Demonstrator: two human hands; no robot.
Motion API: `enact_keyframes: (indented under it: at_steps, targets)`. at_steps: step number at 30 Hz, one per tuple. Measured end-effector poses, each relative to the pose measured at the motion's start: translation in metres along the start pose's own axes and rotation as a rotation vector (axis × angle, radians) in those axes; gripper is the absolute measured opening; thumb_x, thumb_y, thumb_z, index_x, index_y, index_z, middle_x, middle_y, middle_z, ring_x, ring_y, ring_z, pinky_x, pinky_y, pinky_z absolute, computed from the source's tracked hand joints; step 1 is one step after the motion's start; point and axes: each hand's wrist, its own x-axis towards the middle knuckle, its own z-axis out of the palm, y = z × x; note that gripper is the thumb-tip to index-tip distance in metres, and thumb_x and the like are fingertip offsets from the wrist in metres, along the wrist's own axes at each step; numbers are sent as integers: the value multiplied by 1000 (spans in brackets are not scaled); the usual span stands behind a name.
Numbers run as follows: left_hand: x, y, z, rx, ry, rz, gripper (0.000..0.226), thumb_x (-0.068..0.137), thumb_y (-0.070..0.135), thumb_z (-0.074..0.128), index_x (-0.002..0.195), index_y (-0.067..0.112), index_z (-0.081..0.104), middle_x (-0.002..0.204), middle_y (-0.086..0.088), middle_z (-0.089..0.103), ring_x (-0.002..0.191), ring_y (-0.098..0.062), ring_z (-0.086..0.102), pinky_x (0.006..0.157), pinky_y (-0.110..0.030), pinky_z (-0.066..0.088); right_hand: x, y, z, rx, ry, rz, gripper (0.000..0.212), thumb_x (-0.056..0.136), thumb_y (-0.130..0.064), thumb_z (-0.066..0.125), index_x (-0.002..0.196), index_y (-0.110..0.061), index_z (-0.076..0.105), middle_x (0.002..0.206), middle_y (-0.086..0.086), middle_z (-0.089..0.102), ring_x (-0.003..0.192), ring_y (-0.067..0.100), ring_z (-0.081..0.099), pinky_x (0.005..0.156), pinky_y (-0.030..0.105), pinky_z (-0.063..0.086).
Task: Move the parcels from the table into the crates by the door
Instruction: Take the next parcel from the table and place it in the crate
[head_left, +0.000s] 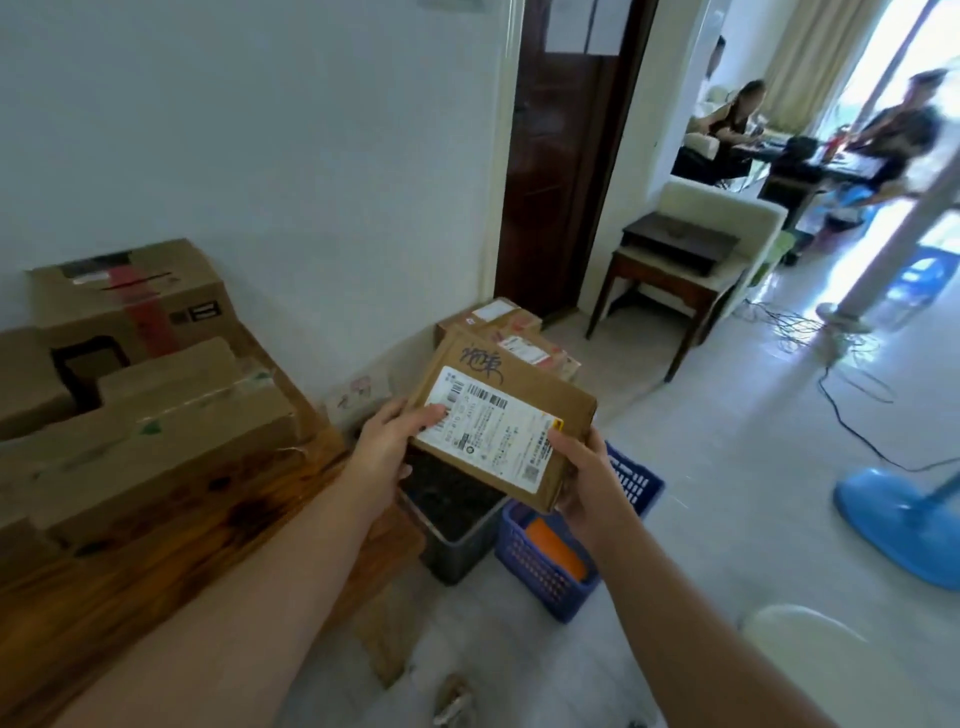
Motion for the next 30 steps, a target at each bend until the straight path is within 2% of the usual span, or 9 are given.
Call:
enact_keyframes:
  at_steps: [3, 5, 8, 12, 16, 18, 21, 25, 30]
  targets:
    - [50, -5, 22, 58, -16, -34, 14, 80, 30, 68, 92, 24, 63, 85, -1, 71, 101, -26, 60, 93, -45, 41, 49, -13, -15, -47, 6, 41, 81, 70, -19, 75, 141, -26, 36, 108, 8, 71, 91, 28, 71, 62, 37, 58]
    - [95, -5, 42, 50, -25, -36, 10, 81, 28, 67, 89, 23, 63, 81, -1, 72, 95, -24, 63, 91, -45, 45, 92, -25, -27, -66, 11, 73, 89, 64, -20, 77, 142, -27, 34, 110, 10, 69, 78, 22, 73, 58, 34, 56]
    - [149, 1, 69, 58, -27, -57, 13, 80, 27, 68, 92, 22, 65, 80, 1, 73, 91, -22, 65, 89, -41, 48, 150, -52, -42, -116, -8, 134, 79, 75, -9, 72, 142, -26, 32, 107, 12, 67, 61, 16, 70, 55, 34, 56]
    - [213, 14, 105, 73, -27, -79, 24, 79, 25, 69, 101, 17, 65, 92, -5, 74, 99, -25, 65, 93, -43, 48, 223, -97, -64, -178, -15, 139, 70, 80, -8, 69, 137, -31, 35, 108, 11, 65, 81, 22, 71, 62, 37, 57]
    - [269, 24, 144, 85, -54, -91, 37, 79, 27, 70, 112, 14, 63, 100, -7, 73, 101, -24, 65, 95, -43, 47, 279, -128, -81, -200, -49, 150, 54, 78, -9, 71, 127, -21, 49, 96, 8, 73, 87, 23, 72, 65, 35, 57]
    - [295, 25, 162, 67, -40, -83, 38, 78, 29, 71, 112, 14, 64, 97, -4, 73, 96, -20, 67, 89, -38, 49, 307, -138, -90, -194, -26, 168, 45, 81, -8, 69, 121, -18, 52, 92, 8, 74, 86, 24, 72, 65, 35, 58]
    - [334, 24, 191, 21, 16, -72, 34, 77, 33, 71, 107, 19, 66, 92, 2, 74, 80, -8, 70, 69, -26, 48, 350, -155, -103, -187, -25, 203, 33, 84, -8, 66, 114, -16, 54, 88, 9, 75, 84, 24, 73, 63, 35, 58]
    - [386, 19, 236, -33, 109, -77, 23, 78, 32, 73, 97, 25, 63, 77, 7, 74, 65, -5, 69, 43, -14, 48, 418, -187, -127, -182, -37, 238, 36, 81, -9, 68, 113, -14, 53, 86, 9, 75, 83, 23, 73, 62, 34, 58]
    - [458, 1, 295, 34, 257, -62, 7, 85, 29, 67, 91, 26, 67, 78, 6, 74, 69, -9, 71, 48, -13, 49, 512, -222, -166, -219, -8, 308, 42, 75, -14, 72, 113, -16, 53, 82, 7, 75, 80, 22, 73, 61, 35, 58]
